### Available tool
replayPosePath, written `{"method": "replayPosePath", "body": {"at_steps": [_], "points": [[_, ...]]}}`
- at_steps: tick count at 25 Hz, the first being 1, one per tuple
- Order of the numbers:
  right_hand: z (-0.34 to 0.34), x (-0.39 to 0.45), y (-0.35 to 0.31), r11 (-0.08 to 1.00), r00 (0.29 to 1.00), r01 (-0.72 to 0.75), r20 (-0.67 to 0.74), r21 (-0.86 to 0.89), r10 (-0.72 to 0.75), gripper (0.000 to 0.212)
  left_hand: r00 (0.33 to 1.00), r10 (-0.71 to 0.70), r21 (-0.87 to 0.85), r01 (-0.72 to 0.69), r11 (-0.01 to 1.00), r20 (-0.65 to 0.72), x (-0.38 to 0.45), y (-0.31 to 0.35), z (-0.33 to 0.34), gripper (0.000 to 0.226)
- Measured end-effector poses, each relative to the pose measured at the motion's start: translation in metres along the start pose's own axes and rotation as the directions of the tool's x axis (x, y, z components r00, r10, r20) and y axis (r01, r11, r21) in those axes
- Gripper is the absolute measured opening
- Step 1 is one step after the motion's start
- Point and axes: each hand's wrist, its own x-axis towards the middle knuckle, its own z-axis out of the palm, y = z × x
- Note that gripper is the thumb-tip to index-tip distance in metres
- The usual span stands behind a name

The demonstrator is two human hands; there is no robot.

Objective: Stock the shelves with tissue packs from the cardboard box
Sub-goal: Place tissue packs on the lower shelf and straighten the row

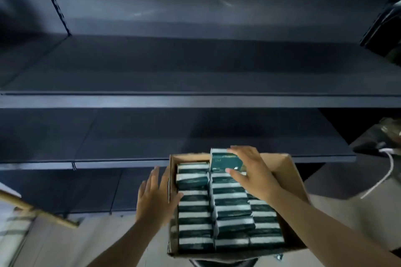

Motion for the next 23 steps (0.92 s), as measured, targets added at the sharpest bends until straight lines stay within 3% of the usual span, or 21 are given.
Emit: {"method": "replayPosePath", "body": {"at_steps": [2, 5, 11, 15, 23], "points": [[0.040, -0.009, 0.014, 0.999, 0.996, -0.028, 0.080, 0.035, 0.025, 0.057, 0.995, -0.032, 0.005, 0.032, 0.999, 0.093, -0.005, -0.011, 0.034, 0.080], [0.093, -0.011, 0.030, 0.994, 0.982, -0.068, 0.184, 0.085, 0.052, 0.051, 0.992, -0.070, 0.014, 0.069, 0.998, 0.109, -0.006, -0.020, 0.074, 0.089], [0.146, 0.014, 0.043, 0.991, 0.969, -0.072, 0.244, 0.117, 0.041, 0.046, 0.986, -0.120, -0.087, 0.131, 0.988, 0.117, -0.010, -0.027, 0.099, 0.082], [0.167, 0.032, 0.045, 0.994, 0.968, -0.044, 0.249, 0.096, 0.019, 0.045, 0.986, -0.112, -0.170, 0.132, 0.977, 0.120, -0.010, -0.027, 0.100, 0.065], [0.183, 0.039, 0.043, 0.991, 0.978, 0.135, 0.163, 0.004, -0.134, 0.041, 0.988, -0.108, -0.156, 0.124, 0.980, 0.110, -0.008, -0.030, 0.101, 0.065]]}}
